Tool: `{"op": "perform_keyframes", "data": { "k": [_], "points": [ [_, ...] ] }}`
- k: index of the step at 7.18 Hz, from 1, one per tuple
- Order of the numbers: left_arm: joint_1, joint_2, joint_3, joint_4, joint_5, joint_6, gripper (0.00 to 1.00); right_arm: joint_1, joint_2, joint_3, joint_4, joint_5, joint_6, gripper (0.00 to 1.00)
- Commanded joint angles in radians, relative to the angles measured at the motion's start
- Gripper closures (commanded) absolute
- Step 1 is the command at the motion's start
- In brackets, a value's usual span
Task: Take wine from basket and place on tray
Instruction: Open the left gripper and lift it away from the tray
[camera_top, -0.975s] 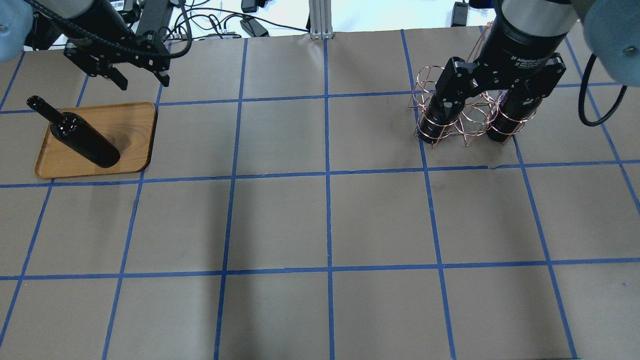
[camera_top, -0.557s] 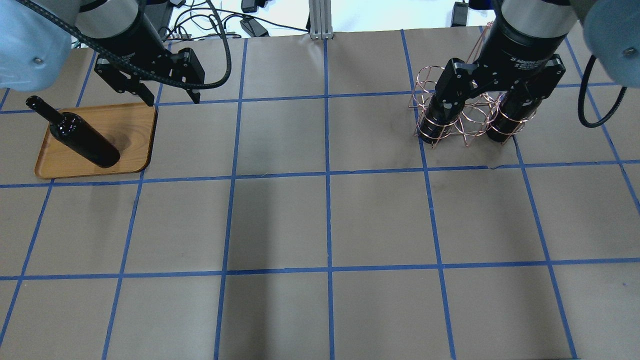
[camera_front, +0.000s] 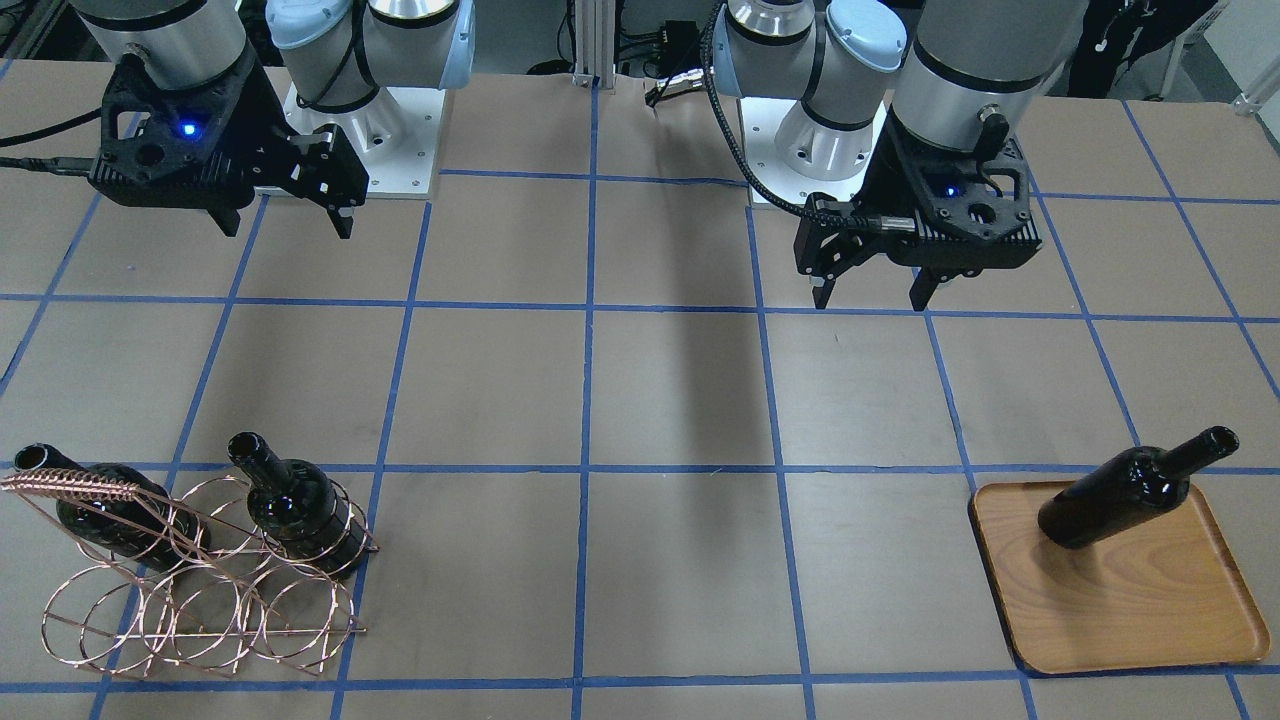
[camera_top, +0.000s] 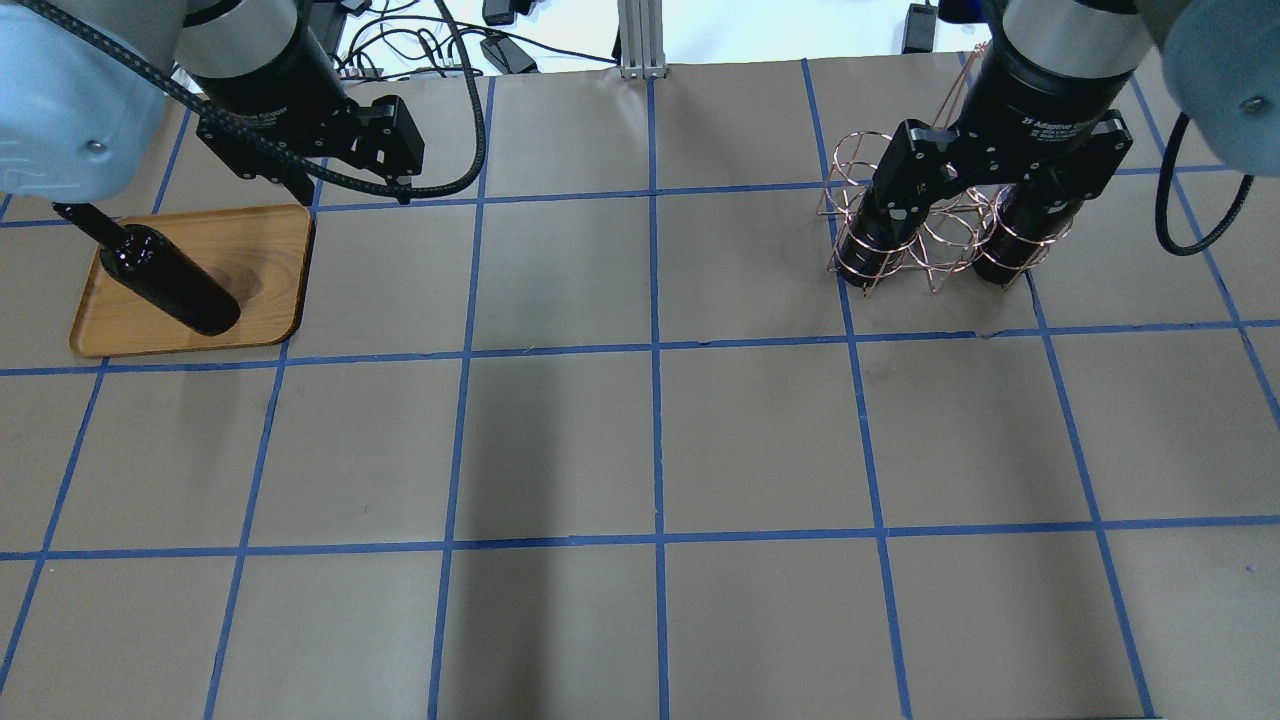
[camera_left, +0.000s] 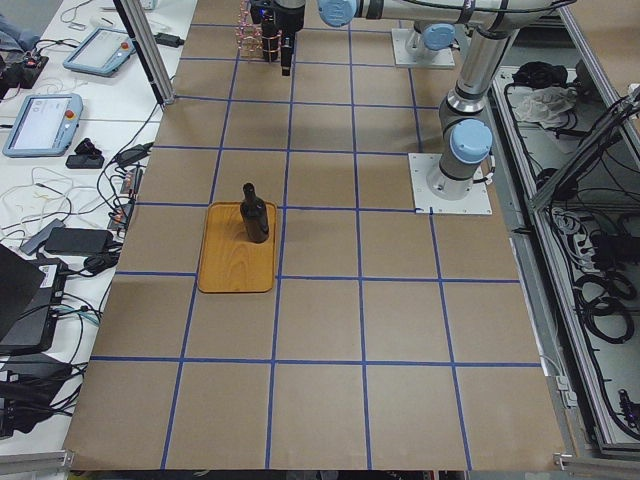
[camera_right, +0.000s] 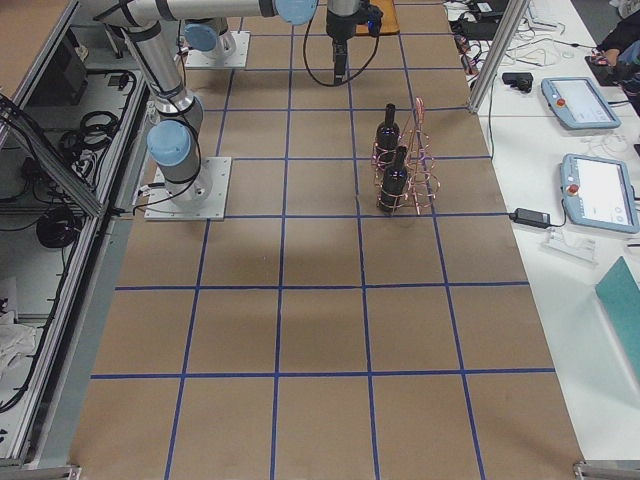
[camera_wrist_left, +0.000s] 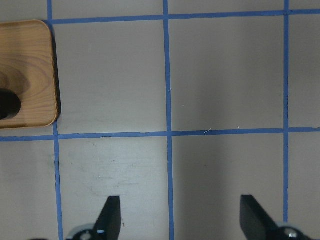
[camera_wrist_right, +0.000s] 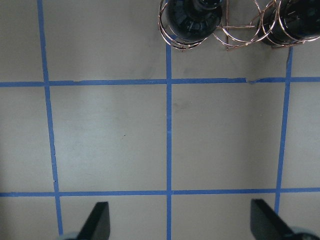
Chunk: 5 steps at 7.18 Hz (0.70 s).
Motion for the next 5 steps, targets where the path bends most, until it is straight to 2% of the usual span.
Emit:
{"op": "perform_keyframes", "data": {
  "k": [1, 3, 5],
  "points": [
    [0.000, 0.008, -0.005, 0.003, 0.004, 0.001, 0.11, 0.000, 0.000, 0.001, -0.012, -0.002, 0.000, 0.00],
    [0.000, 0.010, -0.009, 0.005, 0.010, 0.001, 0.00, 0.000, 0.002, 0.001, -0.012, -0.003, -0.002, 0.00],
    [0.001, 0.016, -0.008, 0.003, 0.014, -0.013, 0.00, -0.002, 0.000, 0.003, -0.010, -0.005, -0.002, 0.00]
  ]
}}
